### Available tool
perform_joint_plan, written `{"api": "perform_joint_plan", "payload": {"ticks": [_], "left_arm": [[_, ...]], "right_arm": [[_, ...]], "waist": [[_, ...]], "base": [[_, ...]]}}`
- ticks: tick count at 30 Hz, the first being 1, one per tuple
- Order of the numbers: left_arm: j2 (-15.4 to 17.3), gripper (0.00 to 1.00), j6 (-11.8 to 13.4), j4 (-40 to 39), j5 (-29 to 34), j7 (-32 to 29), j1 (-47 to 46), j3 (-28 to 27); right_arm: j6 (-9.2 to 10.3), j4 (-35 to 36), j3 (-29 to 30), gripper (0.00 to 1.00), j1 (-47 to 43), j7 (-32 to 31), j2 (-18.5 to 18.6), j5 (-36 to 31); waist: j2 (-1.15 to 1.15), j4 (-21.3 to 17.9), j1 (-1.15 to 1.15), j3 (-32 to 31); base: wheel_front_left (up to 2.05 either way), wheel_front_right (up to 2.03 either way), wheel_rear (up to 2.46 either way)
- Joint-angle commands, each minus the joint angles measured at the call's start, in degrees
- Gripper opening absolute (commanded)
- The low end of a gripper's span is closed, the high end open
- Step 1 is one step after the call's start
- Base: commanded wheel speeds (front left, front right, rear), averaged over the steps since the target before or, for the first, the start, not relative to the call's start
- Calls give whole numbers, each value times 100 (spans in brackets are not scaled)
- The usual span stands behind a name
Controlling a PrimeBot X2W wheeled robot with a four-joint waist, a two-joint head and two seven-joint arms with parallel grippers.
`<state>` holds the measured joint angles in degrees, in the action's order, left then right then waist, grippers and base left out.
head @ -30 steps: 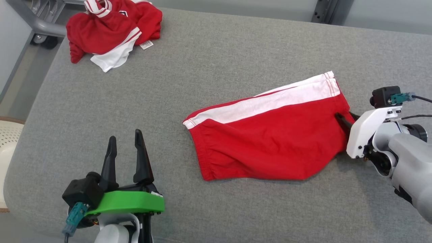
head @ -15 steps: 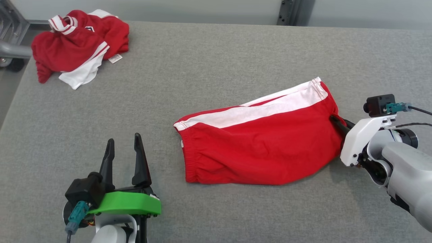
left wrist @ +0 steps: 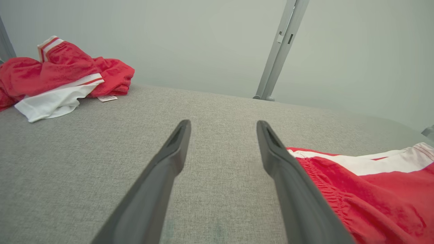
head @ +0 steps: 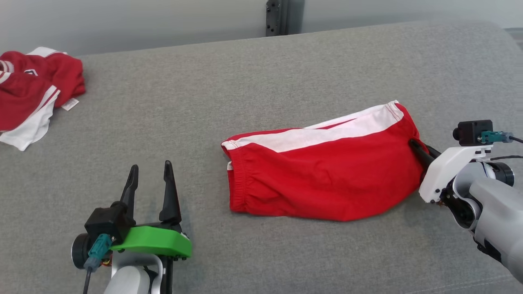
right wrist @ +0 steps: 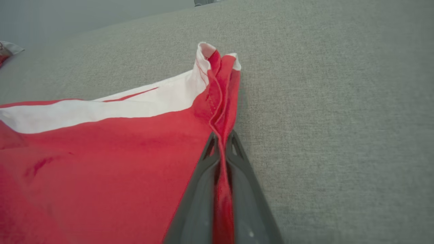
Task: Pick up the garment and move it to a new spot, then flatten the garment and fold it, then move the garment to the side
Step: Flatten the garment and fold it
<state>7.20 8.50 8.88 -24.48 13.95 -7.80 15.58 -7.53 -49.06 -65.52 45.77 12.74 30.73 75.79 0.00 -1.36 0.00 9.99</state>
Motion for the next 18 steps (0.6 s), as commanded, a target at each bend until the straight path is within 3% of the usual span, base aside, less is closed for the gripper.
{"api": "perform_joint_plan", "payload": {"ticks": [1, 10, 18], "left_arm": [[50, 100, -14, 25, 48, -15, -82, 3], [25, 100, -17, 150, -21, -6, -93, 43], [-21, 100, 4, 198, -112, 35, 144, 20]], "right_arm": [[8, -16, 26, 0, -94, 72, 25, 46], [8, 150, 56, 0, -29, 178, 119, 35], [7, 1015, 90, 0, -6, 248, 250, -276]], "waist": [[0, -252, 0, -44], [0, -255, 0, -180], [0, 9, 0, -476]], "base": [[0, 0, 0], [0, 0, 0], [0, 0, 0]]}}
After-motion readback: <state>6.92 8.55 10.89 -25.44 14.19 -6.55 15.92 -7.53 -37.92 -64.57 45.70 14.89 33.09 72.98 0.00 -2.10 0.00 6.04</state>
